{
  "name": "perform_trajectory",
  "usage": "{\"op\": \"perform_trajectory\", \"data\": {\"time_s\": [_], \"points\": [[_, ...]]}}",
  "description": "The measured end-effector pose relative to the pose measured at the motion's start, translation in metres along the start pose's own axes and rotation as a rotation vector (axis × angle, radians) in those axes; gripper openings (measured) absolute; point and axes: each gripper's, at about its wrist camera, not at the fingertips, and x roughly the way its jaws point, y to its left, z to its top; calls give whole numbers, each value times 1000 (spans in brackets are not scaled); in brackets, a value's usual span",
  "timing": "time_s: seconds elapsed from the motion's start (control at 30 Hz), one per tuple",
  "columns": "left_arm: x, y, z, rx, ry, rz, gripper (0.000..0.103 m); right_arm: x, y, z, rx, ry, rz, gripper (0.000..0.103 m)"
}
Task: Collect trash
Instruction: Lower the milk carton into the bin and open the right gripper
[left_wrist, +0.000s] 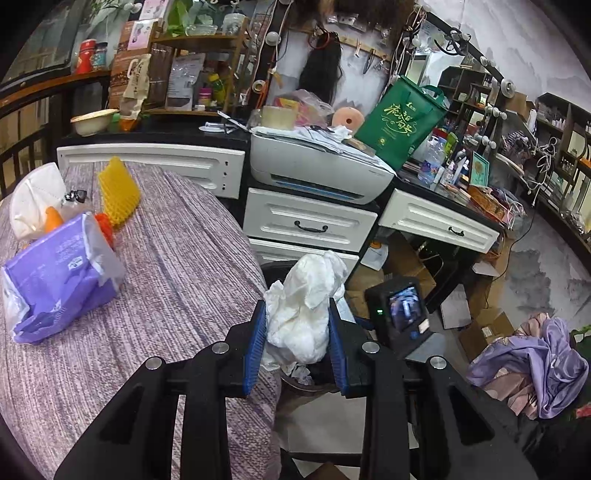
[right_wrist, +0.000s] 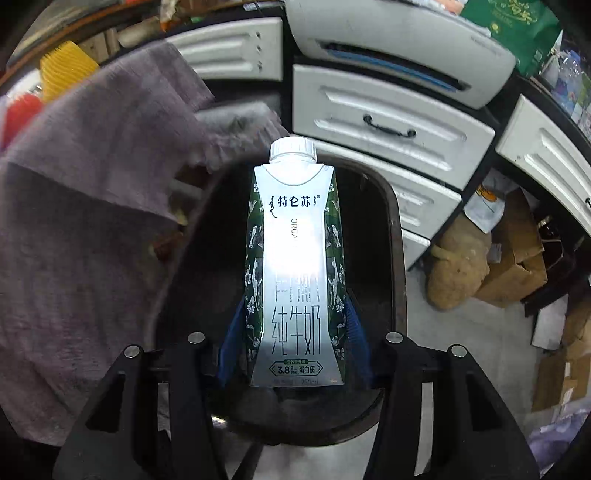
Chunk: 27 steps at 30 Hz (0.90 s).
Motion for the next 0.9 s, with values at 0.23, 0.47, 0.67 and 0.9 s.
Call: {"op": "perform_trajectory", "data": {"time_s": [0.23, 0.47, 0.67, 0.9], "points": [[13, -10, -4, 16, 30, -12, 31, 4, -9, -11, 60, 16, -11, 65], [34, -21, -7, 24, 79, -50, 31, -40, -31, -19, 137, -71, -26, 69], [58, -32, -8, 38, 126, -70, 31, -88, -58, -29, 203, -171, -77, 75], [87, -46, -10, 70, 175, -60, 31, -117, -88, -43, 275, -212, -130, 79]]}}
